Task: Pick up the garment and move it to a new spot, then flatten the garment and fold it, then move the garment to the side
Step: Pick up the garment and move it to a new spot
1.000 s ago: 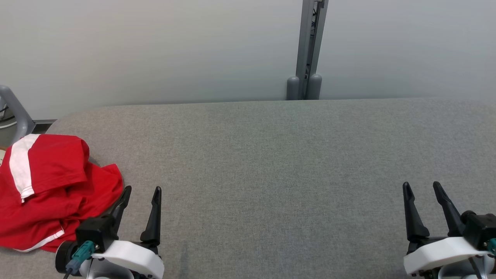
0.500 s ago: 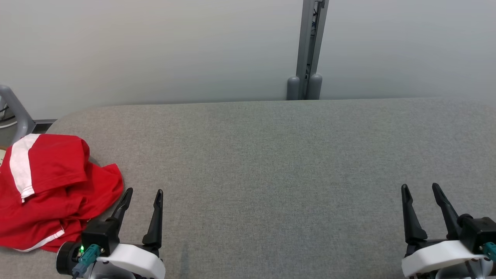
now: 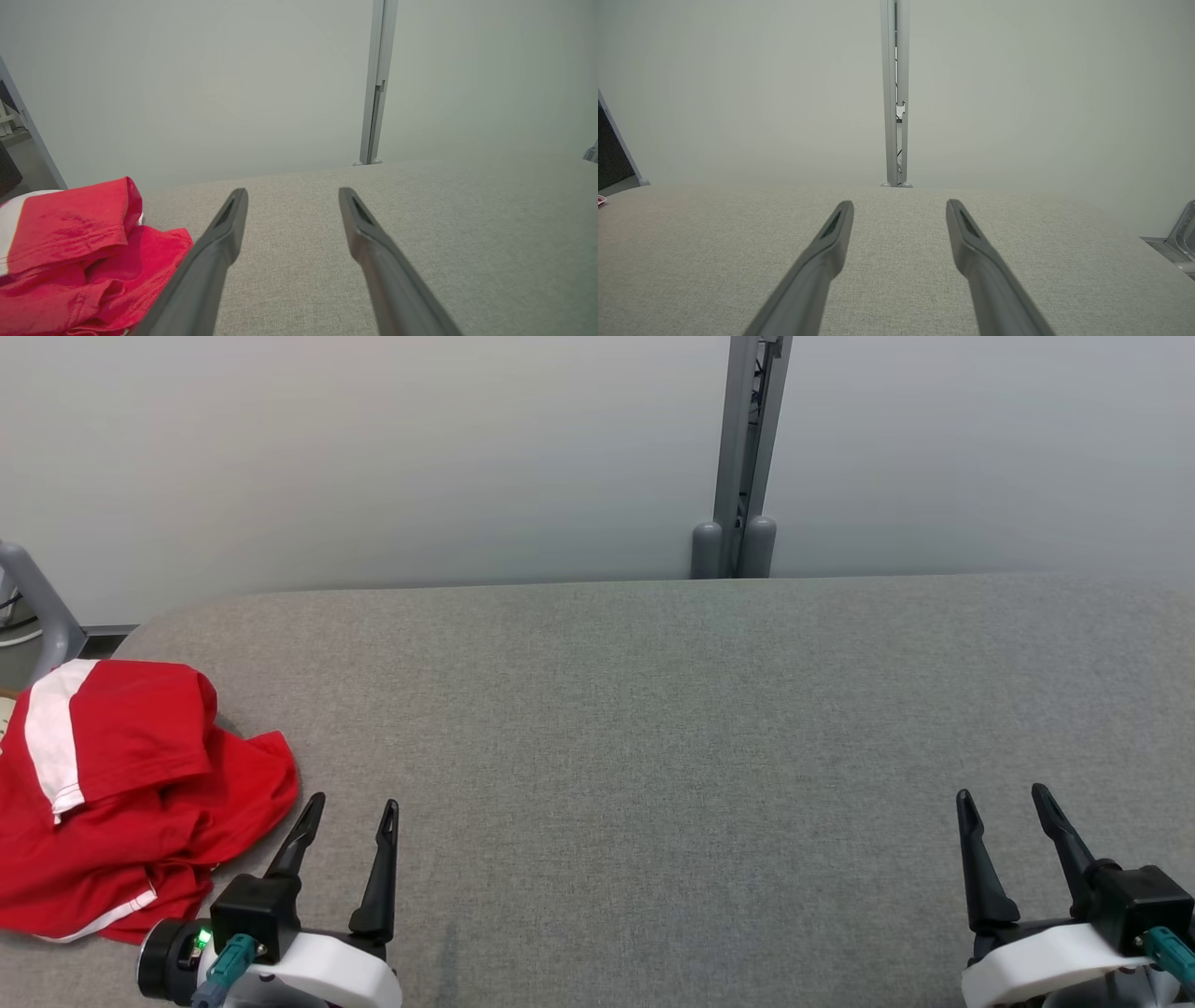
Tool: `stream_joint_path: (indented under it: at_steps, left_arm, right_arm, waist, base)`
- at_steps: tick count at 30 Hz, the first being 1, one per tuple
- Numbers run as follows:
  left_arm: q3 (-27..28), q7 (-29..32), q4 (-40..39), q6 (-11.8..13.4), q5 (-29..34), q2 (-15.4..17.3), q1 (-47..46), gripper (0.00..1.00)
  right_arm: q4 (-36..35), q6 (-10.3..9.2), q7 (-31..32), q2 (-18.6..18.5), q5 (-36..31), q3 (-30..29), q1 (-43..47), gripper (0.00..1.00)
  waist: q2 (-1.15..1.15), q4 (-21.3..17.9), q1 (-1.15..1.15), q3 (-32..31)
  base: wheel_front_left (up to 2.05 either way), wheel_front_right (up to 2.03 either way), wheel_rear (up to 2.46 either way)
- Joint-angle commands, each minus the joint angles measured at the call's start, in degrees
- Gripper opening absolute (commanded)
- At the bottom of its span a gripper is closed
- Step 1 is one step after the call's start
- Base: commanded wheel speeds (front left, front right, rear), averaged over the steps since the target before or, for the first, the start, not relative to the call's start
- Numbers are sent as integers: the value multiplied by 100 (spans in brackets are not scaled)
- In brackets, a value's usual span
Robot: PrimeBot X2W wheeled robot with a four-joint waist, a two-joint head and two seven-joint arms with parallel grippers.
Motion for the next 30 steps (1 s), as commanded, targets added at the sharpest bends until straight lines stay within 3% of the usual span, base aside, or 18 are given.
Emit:
stream_joint_path:
  at_steps: [1,16,30]
  left_arm:
    - [34,-57,7,-29,111,6,39,100]
    - [329,-90,91,-135,139,-126,-100,100]
    - [759,-90,88,-157,126,-163,-103,100]
  right_arm:
    - [23,12,-71,-12,-129,-7,43,100]
    - [-50,11,-104,-1,-281,-19,8,100]
    - [-310,9,-94,6,-378,244,-21,100]
  waist:
    - [0,5,0,2]
    - [0,318,0,46]
    - [0,1568,0,117]
  base:
    - [0,0,0]
    - [0,0,0]
    - [0,0,0]
